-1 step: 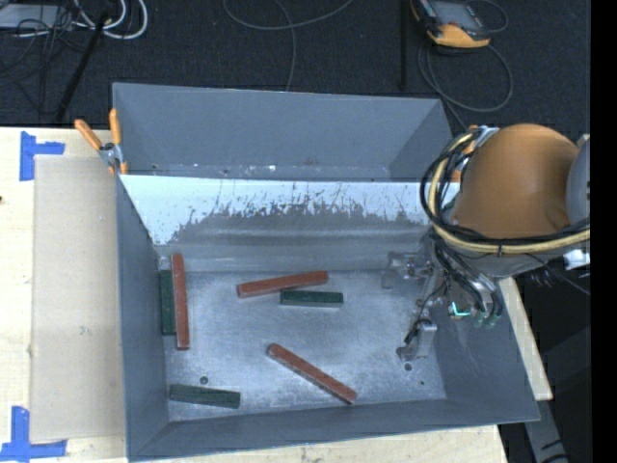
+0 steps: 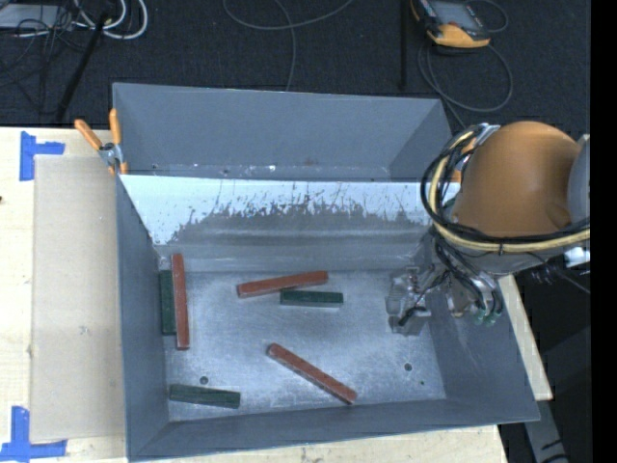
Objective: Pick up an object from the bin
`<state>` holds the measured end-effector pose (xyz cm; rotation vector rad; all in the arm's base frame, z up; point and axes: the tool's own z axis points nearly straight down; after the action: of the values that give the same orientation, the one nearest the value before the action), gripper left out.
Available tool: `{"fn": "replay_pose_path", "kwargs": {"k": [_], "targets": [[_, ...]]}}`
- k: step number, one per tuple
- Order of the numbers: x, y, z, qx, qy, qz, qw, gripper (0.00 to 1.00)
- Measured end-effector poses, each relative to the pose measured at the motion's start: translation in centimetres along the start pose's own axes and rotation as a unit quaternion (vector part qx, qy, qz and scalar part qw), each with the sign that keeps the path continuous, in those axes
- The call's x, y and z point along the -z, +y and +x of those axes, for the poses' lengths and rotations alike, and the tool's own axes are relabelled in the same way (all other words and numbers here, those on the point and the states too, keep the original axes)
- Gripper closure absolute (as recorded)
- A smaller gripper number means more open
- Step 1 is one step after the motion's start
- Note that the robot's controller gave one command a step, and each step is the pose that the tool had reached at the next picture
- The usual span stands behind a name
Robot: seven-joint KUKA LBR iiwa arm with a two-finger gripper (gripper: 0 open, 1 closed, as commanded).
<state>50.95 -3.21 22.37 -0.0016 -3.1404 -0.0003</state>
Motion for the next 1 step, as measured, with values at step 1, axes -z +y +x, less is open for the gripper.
{"fn": "replay_pose_path", "kwargs": {"k": [1], "targets": [[0.0, 0.01, 0.0, 0.001, 0.0, 0.0, 1.0, 0.0]]}}
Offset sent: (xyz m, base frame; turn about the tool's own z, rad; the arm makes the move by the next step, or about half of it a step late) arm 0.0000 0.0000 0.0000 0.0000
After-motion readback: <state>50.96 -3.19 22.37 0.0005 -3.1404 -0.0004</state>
